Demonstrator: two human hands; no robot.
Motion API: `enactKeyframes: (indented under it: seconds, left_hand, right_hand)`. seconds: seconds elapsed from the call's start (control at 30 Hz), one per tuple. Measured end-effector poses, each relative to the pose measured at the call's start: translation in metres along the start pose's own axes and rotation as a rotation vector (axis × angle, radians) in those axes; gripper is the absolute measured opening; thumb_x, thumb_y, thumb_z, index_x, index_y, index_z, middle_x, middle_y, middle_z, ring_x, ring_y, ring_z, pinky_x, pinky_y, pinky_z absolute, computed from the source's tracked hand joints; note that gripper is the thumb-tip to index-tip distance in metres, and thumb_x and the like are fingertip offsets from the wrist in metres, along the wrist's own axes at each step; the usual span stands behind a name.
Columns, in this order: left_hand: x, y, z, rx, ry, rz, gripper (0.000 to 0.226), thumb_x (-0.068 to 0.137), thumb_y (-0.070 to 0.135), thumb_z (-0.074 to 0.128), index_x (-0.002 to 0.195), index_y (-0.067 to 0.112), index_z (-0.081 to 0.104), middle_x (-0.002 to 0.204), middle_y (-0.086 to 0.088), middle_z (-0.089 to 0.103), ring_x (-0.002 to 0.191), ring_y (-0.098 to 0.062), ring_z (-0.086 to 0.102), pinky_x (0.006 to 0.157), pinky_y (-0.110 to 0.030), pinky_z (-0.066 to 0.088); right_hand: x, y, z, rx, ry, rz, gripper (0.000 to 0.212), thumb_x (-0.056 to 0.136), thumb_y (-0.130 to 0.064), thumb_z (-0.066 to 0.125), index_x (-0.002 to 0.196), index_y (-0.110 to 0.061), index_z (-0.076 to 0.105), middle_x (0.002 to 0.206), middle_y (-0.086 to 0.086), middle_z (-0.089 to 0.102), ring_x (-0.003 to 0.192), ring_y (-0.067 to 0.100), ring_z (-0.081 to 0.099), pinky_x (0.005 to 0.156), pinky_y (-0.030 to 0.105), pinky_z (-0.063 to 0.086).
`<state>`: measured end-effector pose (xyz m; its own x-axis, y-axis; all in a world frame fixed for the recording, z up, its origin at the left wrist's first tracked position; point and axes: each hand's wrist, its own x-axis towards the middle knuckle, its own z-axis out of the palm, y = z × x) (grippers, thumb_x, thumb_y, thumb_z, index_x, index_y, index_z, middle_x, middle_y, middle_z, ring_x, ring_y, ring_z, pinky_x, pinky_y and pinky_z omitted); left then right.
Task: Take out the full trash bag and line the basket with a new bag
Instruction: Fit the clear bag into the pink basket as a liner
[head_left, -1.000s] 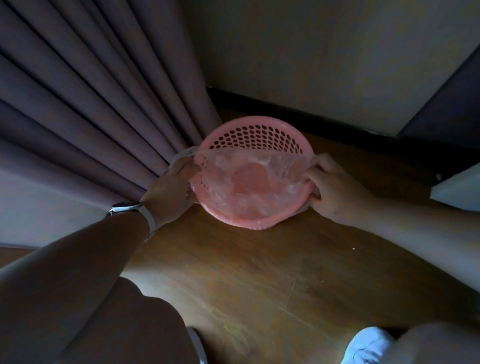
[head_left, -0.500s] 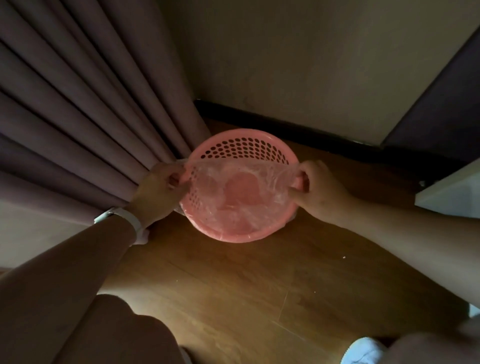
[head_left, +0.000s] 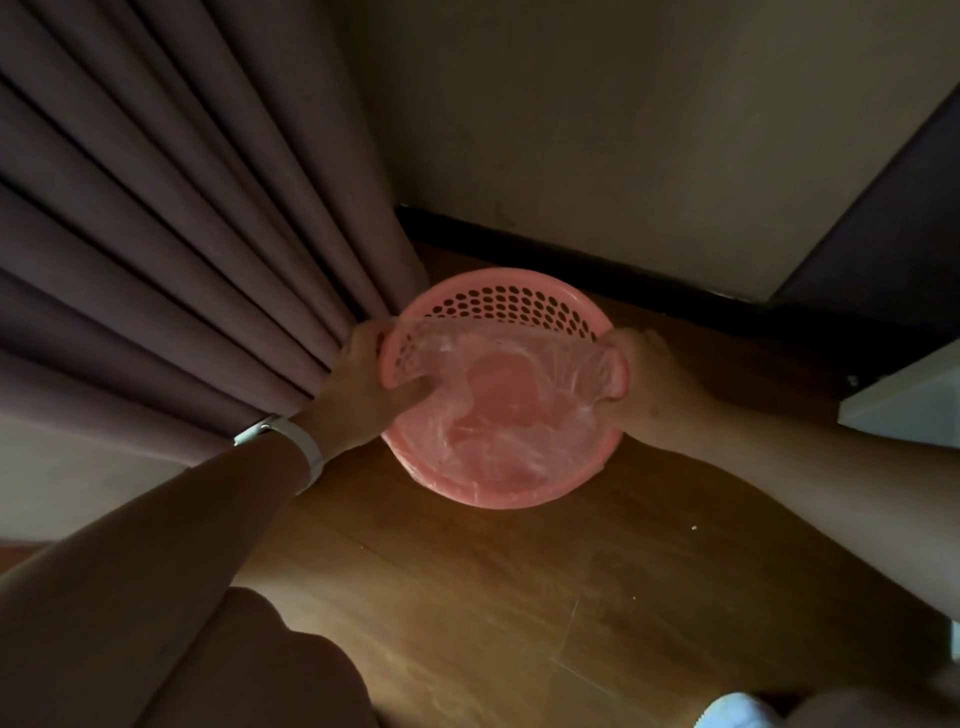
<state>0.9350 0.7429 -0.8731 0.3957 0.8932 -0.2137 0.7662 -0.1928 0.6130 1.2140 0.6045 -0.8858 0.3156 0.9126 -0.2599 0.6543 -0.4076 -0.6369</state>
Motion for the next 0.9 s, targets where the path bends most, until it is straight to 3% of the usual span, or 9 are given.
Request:
enactKeyframes:
  seconds: [0.13,0.33,0.43,0.53,0.63,0.73,0.9]
  left_hand:
    - [-0.002,-0.001,0.004,0.055,-0.007,-0.019,0.081,0.07,0.051,0.078,0.131,0.026,0.031,0.126,0.001,0.049,0.104,-0.02,0.06,0.073,-0.037,0.061]
    - [0.002,-0.004,0.006,0.088,-0.004,-0.024,0.053,0.084,0.019,0.07,0.125,0.022,0.036,0.114,-0.004,0.055,0.087,-0.019,0.059,0.063,-0.026,0.049]
    - [0.0,-0.007,0.001,0.048,0.005,-0.069,0.038,0.083,0.02,0.065,0.111,0.024,0.039,0.099,-0.003,0.056,0.08,-0.02,0.056,0.06,-0.031,0.045]
    - [-0.008,-0.011,-0.005,-0.042,-0.042,-0.142,0.034,0.071,0.027,0.057,0.103,0.025,0.045,0.096,-0.006,0.06,0.085,-0.031,0.059,0.066,-0.041,0.05]
    - [-0.015,-0.011,-0.008,-0.139,-0.112,-0.194,0.032,0.067,0.024,0.052,0.1,0.026,0.049,0.102,-0.012,0.062,0.085,-0.034,0.061,0.066,-0.048,0.056]
    - [-0.017,-0.011,-0.012,-0.114,-0.112,-0.181,0.022,0.074,0.029,0.053,0.096,0.029,0.05,0.1,-0.007,0.062,0.087,-0.032,0.06,0.07,-0.047,0.053]
    - [-0.017,-0.018,-0.014,0.031,-0.038,-0.069,0.034,0.08,0.044,0.056,0.112,0.033,0.048,0.102,0.009,0.052,0.098,-0.022,0.055,0.077,-0.032,0.043]
  right_hand:
    - [-0.001,-0.003,-0.002,-0.043,-0.024,-0.025,0.076,0.071,-0.021,0.082,0.136,-0.023,0.042,0.13,-0.001,0.041,0.109,0.013,0.049,0.071,0.021,0.051]
    - [-0.005,-0.01,-0.008,-0.013,-0.065,-0.012,0.063,0.077,-0.024,0.076,0.132,-0.021,0.044,0.126,-0.002,0.045,0.1,0.011,0.053,0.067,0.019,0.051]
    - [-0.004,-0.016,-0.019,0.049,-0.18,-0.001,0.047,0.081,-0.019,0.071,0.124,-0.023,0.05,0.113,-0.006,0.053,0.088,0.006,0.059,0.06,0.017,0.05]
    - [-0.007,-0.017,-0.024,0.066,-0.272,0.002,0.035,0.087,-0.024,0.066,0.119,-0.026,0.052,0.111,-0.008,0.057,0.09,0.006,0.061,0.064,0.021,0.053]
    - [-0.011,-0.018,-0.018,-0.031,-0.303,-0.02,0.04,0.088,-0.035,0.064,0.126,-0.026,0.051,0.118,-0.005,0.059,0.088,0.009,0.065,0.067,0.029,0.06]
    - [-0.012,-0.022,-0.013,-0.216,-0.259,-0.04,0.053,0.089,-0.044,0.062,0.136,-0.03,0.044,0.13,0.001,0.043,0.09,0.013,0.059,0.063,0.025,0.055]
    - [-0.011,-0.031,-0.007,-0.287,-0.128,-0.106,0.056,0.082,-0.043,0.072,0.131,-0.025,0.053,0.129,-0.002,0.027,0.111,0.018,0.039,0.087,0.034,0.048]
